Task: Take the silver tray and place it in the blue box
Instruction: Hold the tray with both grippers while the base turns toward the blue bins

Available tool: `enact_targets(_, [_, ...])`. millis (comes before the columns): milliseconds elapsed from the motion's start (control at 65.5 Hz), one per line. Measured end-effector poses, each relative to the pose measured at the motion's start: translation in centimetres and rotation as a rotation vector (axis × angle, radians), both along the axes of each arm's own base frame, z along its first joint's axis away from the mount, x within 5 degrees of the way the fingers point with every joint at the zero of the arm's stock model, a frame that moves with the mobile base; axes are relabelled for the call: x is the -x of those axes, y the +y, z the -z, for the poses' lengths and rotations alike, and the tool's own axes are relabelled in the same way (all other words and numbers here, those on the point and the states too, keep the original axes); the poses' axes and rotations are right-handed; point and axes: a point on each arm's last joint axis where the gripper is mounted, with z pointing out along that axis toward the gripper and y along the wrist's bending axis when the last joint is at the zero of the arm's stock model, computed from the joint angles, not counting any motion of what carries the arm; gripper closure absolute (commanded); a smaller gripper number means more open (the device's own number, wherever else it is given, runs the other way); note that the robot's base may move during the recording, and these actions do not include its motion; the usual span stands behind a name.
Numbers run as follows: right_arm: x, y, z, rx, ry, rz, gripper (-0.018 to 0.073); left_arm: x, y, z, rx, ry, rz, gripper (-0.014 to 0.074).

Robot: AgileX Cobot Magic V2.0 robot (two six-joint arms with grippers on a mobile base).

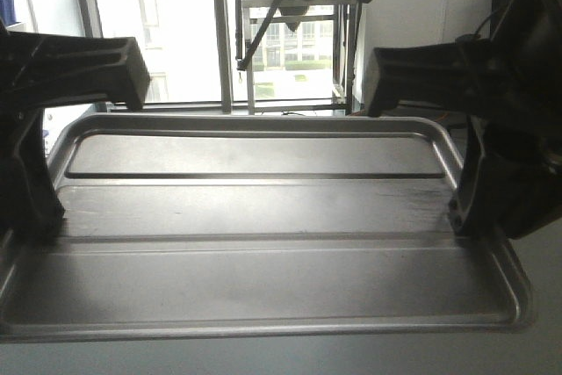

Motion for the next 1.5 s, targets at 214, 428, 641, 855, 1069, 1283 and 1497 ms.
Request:
enact_targets(214, [0.0, 0.0, 0.0, 0.0, 0.0, 0.0, 0.0501, 0.0, 0.0, 0.0, 0.0, 0.0, 0.0, 0.0602])
enact_targets(428, [0.0, 0.0, 0.0, 0.0, 0.0, 0.0, 0.0501, 0.0, 0.0, 0.0, 0.0, 0.0, 0.0, 0.0603])
enact_targets(641, [0.0, 0.0, 0.0, 0.0, 0.0, 0.0, 0.0501, 0.0, 0.0, 0.0, 0.0, 0.0, 0.0, 0.0603])
enact_targets(855, [0.0, 0.0, 0.0, 0.0, 0.0, 0.0, 0.0501, 0.0, 0.0, 0.0, 0.0, 0.0, 0.0, 0.0603])
enact_targets(1069, [0.01, -0.01, 0.01, 0.001, 0.001, 0.001, 0.0501, 0.0, -0.01, 0.0, 0.002, -0.001, 0.001, 0.0603])
enact_targets(1283, [0.0, -0.01, 0.01, 0.002, 0.001, 0.0, 0.0501, -0.01, -0.02, -0.01, 0.002, -0.002, 0.001, 0.0603])
enact_targets(1497, [0.0, -0.02, 0.0, 0.003, -0.001, 0.0, 0.0501, -0.01, -0.02, -0.01, 0.002, -0.002, 0.001, 0.0603])
